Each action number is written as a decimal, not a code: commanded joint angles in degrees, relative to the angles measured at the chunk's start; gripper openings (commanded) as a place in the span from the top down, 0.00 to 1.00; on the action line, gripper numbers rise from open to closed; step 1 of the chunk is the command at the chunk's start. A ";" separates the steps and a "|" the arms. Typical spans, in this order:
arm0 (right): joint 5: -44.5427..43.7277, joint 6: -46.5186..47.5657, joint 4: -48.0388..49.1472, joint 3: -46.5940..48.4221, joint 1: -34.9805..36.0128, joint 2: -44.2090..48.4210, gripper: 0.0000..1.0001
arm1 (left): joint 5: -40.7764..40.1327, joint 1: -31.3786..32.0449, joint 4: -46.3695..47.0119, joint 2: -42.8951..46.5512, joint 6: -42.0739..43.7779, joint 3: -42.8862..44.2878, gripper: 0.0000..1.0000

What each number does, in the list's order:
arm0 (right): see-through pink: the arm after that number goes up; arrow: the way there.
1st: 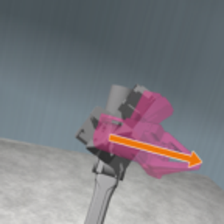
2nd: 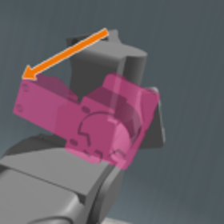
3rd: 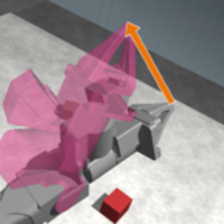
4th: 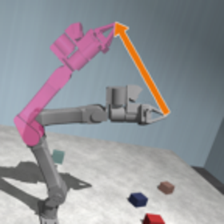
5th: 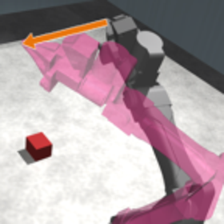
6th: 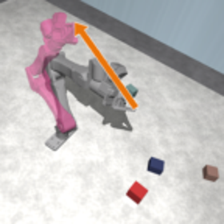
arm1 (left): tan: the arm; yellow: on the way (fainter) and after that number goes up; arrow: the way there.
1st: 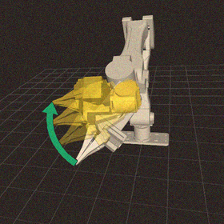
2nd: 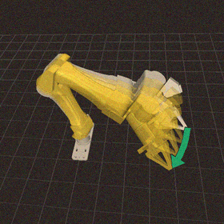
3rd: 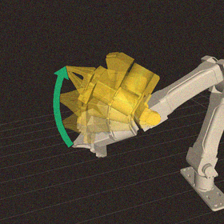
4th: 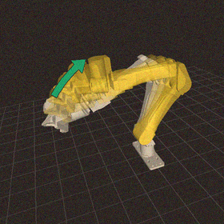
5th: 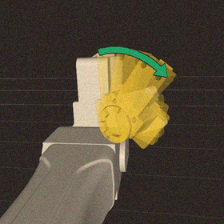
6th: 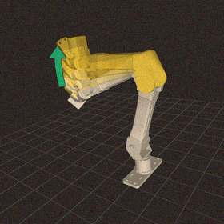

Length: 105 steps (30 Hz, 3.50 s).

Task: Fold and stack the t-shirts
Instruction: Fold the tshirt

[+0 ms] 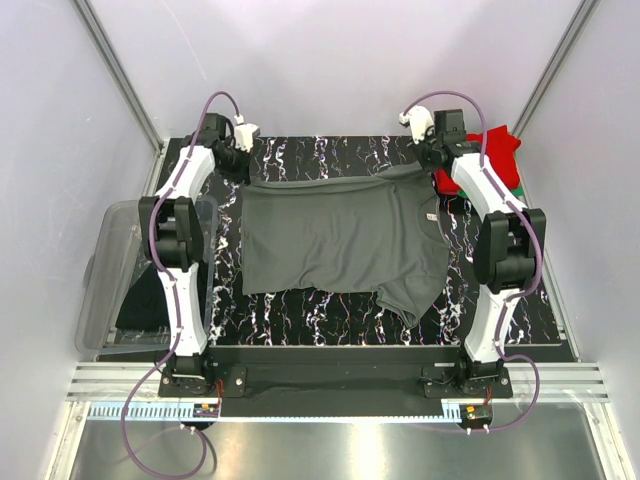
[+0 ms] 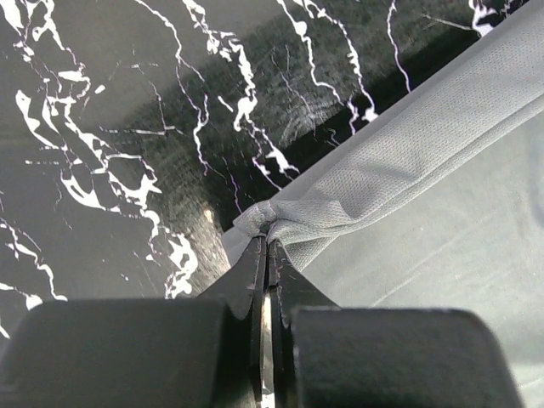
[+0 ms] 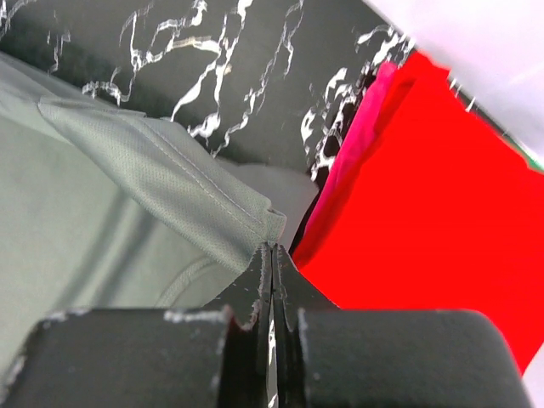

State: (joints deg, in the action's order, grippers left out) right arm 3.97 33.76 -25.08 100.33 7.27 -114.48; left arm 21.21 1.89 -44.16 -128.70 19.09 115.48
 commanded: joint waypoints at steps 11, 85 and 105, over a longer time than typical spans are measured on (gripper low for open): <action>0.52 -0.89 0.74 -14.01 -0.15 12.86 1.00 | 0.32 -0.13 2.24 11.02 2.97 -8.86 1.00; 19.24 -2.47 -22.38 7.69 1.70 -13.76 0.69 | -8.29 6.81 -2.42 24.73 6.49 -35.85 0.91; 19.67 -2.20 -24.67 7.51 4.07 -14.47 0.71 | -11.46 6.55 -2.07 14.19 6.75 -28.30 0.94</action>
State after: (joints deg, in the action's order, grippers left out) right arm 22.06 31.59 -48.36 108.55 9.56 -131.28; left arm 10.85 8.73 -46.89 -113.91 25.47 83.77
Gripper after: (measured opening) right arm 0.296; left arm 0.067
